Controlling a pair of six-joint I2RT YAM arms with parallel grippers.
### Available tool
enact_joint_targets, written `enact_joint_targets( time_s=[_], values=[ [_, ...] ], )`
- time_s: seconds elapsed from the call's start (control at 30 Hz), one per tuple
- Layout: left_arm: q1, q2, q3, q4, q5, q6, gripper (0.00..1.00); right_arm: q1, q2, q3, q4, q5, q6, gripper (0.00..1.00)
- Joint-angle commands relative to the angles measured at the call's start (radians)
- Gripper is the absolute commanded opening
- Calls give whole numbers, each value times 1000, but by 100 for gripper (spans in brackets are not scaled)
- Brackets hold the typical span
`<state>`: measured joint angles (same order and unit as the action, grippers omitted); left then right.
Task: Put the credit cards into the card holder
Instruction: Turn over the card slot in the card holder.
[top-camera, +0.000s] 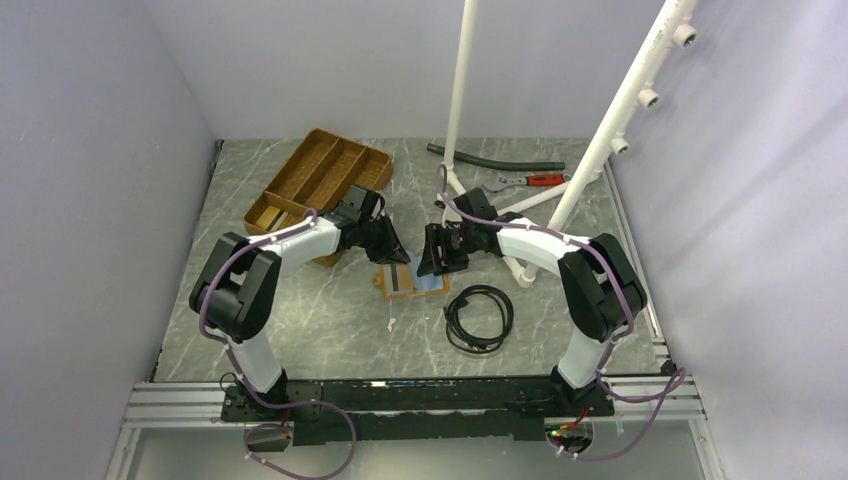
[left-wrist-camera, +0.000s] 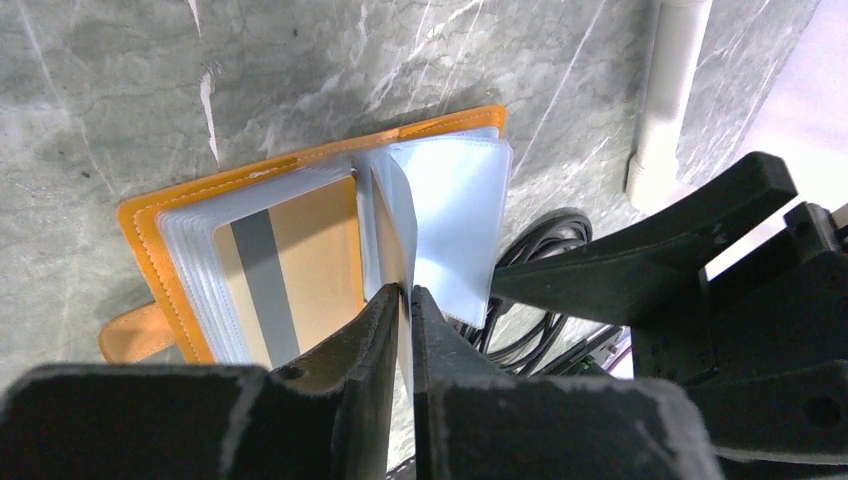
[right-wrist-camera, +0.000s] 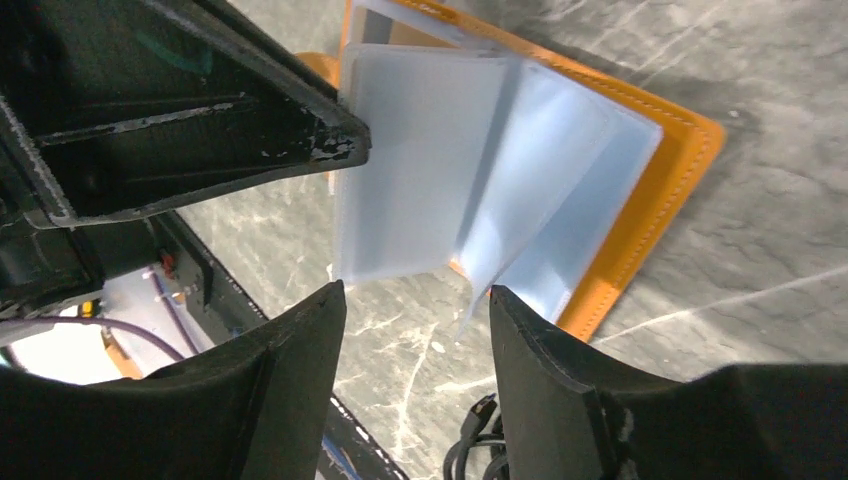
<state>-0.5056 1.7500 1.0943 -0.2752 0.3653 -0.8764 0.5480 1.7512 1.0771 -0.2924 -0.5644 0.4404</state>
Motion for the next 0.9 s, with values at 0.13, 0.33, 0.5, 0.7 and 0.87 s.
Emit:
enact_joint_targets(
  time_s=[0.13, 0.33, 0.5, 0.7, 0.87],
  values=[
    [-5, 9, 2, 12, 5, 28, 14, 28, -28, 66, -63, 156, -99, 68],
    [-6, 16, 10, 10, 12, 30, 14, 59, 2, 94, -59, 193, -114, 74],
    [-9, 16, 7, 16, 11, 28, 14, 66, 26, 104, -55, 194, -114, 75],
    [-10, 24, 12, 16, 12, 29, 13, 74, 50, 111, -45, 183, -113, 74],
    [-11, 29, 21, 11, 12, 34, 13, 84, 57, 117, -46, 187, -115, 74]
  ],
)
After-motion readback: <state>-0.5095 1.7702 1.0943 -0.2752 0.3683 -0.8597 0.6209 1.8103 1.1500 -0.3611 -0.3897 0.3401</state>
